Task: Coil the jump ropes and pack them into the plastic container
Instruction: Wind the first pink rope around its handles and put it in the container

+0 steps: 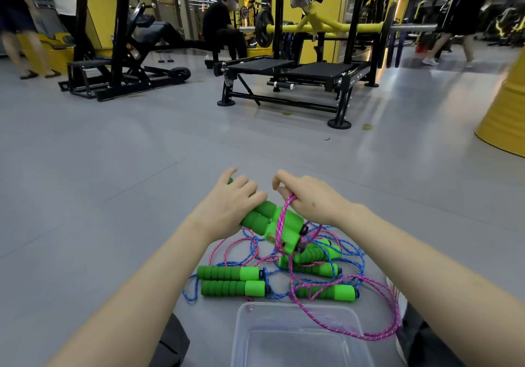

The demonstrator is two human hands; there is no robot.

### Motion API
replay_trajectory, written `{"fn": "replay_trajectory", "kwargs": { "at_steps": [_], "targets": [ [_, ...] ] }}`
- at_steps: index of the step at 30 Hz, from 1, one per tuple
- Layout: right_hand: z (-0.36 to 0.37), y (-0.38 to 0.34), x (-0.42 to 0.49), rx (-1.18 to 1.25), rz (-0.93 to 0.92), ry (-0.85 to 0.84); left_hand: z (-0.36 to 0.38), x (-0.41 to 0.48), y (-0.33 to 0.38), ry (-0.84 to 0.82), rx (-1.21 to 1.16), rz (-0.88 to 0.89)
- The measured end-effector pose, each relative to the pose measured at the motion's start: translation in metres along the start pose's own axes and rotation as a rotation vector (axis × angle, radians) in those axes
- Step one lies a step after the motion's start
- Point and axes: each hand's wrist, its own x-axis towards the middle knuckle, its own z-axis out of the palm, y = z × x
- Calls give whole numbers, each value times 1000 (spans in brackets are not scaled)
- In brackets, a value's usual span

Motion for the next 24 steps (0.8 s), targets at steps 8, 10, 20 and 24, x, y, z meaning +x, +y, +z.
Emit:
{"fn": "replay_trajectory", "kwargs": {
  "at_steps": [8,10,20,24],
  "targets": [
    [8,27,-2,419,181,52,-10,9,2,106,-272,-43],
    [14,28,-4,464,296,10,-15,14,6,117,-293,-57],
    [27,-16,3,679,388,-264,-9,28,4,-54,24,-488],
    [7,-11,1,426,340,-370,-3,18,-2,-386,205,-562]
  ]
}}
